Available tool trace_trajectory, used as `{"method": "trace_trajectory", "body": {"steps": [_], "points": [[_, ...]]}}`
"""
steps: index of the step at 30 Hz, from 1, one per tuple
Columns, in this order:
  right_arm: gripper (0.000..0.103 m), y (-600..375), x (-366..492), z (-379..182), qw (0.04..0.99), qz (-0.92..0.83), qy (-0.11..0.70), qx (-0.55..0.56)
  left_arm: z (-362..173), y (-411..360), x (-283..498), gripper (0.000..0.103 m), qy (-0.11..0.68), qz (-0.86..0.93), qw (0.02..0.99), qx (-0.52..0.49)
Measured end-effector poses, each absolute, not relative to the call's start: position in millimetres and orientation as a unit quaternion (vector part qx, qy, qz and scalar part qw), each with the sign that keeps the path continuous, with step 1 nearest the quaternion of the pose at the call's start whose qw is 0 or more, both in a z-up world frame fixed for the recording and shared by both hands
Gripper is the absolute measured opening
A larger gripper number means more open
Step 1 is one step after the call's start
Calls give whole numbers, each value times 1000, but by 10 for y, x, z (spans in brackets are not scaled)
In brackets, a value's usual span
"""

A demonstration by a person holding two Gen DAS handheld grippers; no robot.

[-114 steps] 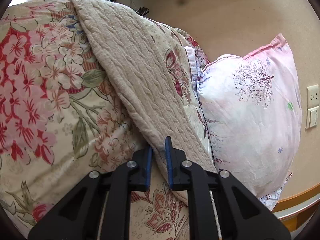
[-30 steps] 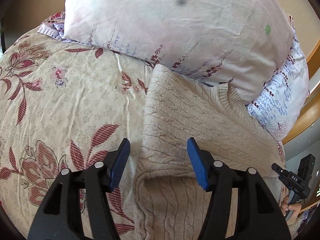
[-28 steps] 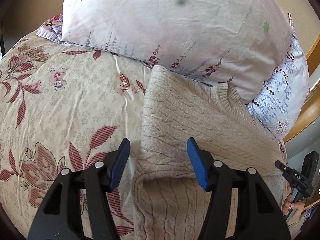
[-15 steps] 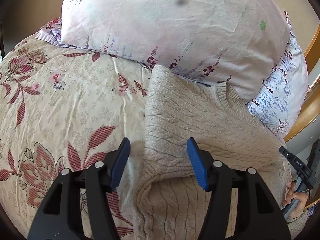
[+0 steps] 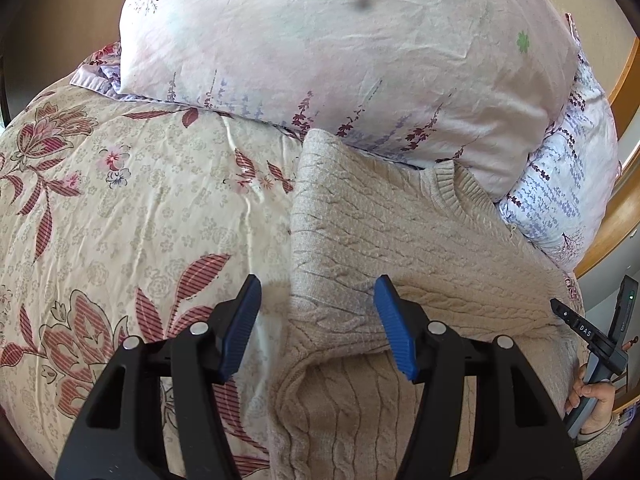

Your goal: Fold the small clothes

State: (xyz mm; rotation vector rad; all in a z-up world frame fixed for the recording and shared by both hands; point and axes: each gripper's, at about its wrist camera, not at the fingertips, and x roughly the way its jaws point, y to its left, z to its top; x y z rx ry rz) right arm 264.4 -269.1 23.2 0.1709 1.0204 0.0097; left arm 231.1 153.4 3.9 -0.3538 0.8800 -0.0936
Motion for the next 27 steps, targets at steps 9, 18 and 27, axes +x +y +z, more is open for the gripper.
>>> {"method": "trace_trajectory", "body": {"steps": [9,18,27], "points": [[19,-2754,2451,506,887,59,439,132,49,1575,2173,59,434,-7,893,-120],[45,-2801,2453,301,846,89,485,203,48,1562,2111,62,432,-10,896,-99],[72,-3537,1635,561,859,79,435,257,182,1768,1402,71,398,-104,899,-149]]}}
